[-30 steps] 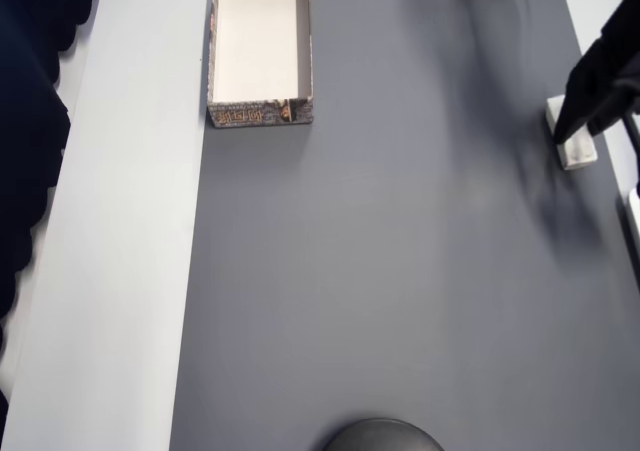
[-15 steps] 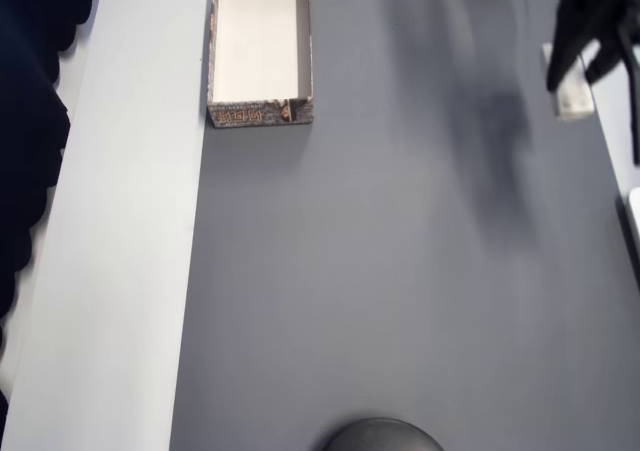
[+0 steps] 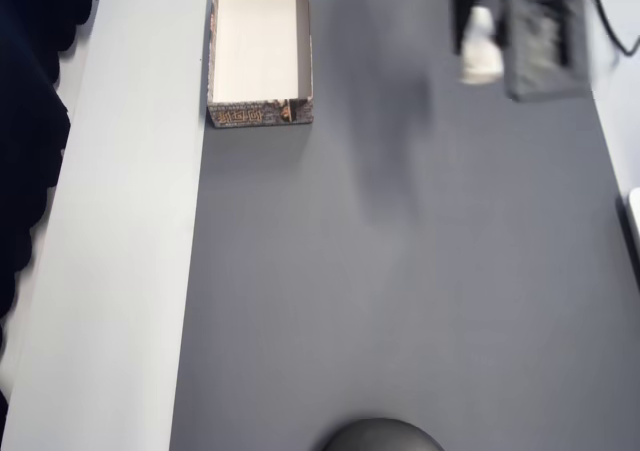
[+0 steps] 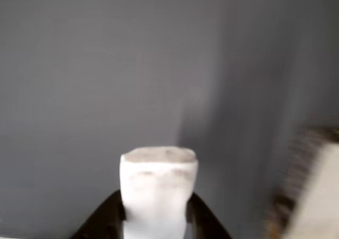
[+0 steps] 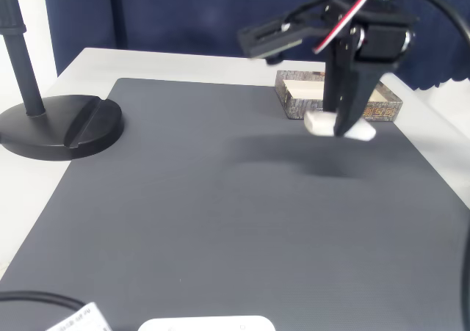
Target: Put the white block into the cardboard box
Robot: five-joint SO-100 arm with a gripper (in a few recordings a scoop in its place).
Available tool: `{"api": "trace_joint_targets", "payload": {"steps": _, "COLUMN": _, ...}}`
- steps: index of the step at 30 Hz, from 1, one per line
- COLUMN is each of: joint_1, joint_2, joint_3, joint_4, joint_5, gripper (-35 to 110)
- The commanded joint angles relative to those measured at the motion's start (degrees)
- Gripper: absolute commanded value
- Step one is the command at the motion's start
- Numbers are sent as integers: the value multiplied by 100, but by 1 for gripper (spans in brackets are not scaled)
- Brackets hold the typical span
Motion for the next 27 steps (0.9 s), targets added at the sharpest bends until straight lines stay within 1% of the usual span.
{"api": "trace_joint_targets", "payload": {"steps": 1, "joint_1": 958, "joint_2": -97, "joint_3": -1046, "joint_4": 9, "joint_5": 844, "gripper": -2}}
{"api": "trace_joint_targets", "payload": {"steps": 7, "joint_1": 2004, "joint_2": -914, "joint_3": -2259, "joint_4": 97, "joint_5": 1661, "gripper": -2}}
{"api": "trace_joint_targets", "payload": {"steps": 13, "joint_1": 2654, "joint_2": -1846, "joint_3": -3445, "joint_4": 141, "joint_5": 2320, "gripper": -2}}
{"api": "trace_joint_targets", "payload": {"steps": 27, "joint_1": 3384, "joint_2": -3867, "joint_3": -5520, "joint_4": 123, "joint_5": 3595, "gripper": -2}}
